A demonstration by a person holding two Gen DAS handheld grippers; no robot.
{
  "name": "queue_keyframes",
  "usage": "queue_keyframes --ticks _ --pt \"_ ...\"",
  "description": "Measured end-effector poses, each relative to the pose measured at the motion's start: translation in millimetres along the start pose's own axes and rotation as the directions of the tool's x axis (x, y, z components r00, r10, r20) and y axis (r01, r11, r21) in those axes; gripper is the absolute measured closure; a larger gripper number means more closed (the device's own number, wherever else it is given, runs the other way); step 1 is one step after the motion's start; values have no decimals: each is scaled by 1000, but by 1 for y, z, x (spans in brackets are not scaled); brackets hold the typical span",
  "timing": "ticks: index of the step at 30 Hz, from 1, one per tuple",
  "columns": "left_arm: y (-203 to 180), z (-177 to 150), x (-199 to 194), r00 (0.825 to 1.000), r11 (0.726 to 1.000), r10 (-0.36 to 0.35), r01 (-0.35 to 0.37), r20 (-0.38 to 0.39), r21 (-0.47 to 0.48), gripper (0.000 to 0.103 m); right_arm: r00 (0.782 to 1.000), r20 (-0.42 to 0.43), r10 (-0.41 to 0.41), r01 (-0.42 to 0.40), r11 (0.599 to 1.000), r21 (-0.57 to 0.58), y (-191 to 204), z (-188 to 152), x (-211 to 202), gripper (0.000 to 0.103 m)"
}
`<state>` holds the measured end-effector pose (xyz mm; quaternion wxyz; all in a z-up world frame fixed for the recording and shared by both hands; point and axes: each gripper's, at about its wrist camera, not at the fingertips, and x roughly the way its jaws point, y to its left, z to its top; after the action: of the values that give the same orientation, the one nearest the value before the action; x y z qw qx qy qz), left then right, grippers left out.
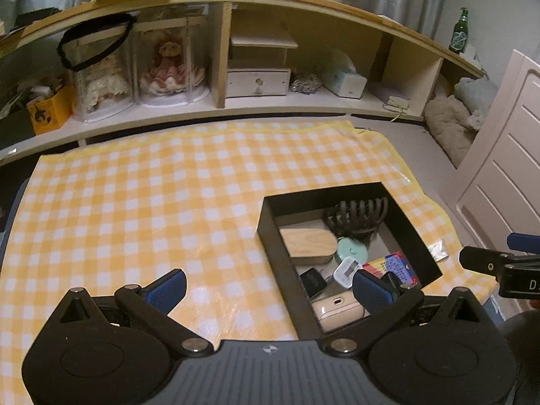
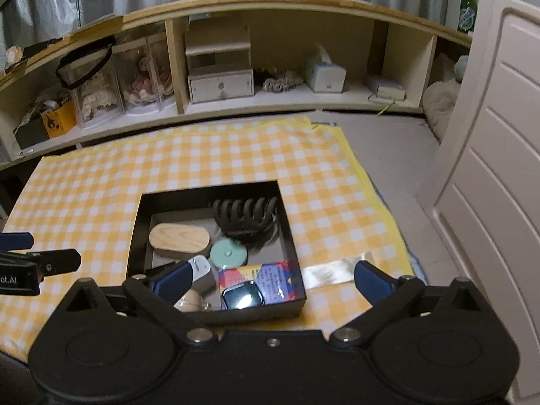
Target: Organize rigid objects
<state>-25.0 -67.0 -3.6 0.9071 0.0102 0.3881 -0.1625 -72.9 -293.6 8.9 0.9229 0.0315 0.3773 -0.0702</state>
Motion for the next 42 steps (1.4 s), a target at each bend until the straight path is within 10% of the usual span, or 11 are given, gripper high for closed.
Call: queue_keyframes --ticks 42 --pt "0 -5 -1 999 999 46 -46 -1 6 0 1000 -8 9 -9 1000 3 2 -6 2 0"
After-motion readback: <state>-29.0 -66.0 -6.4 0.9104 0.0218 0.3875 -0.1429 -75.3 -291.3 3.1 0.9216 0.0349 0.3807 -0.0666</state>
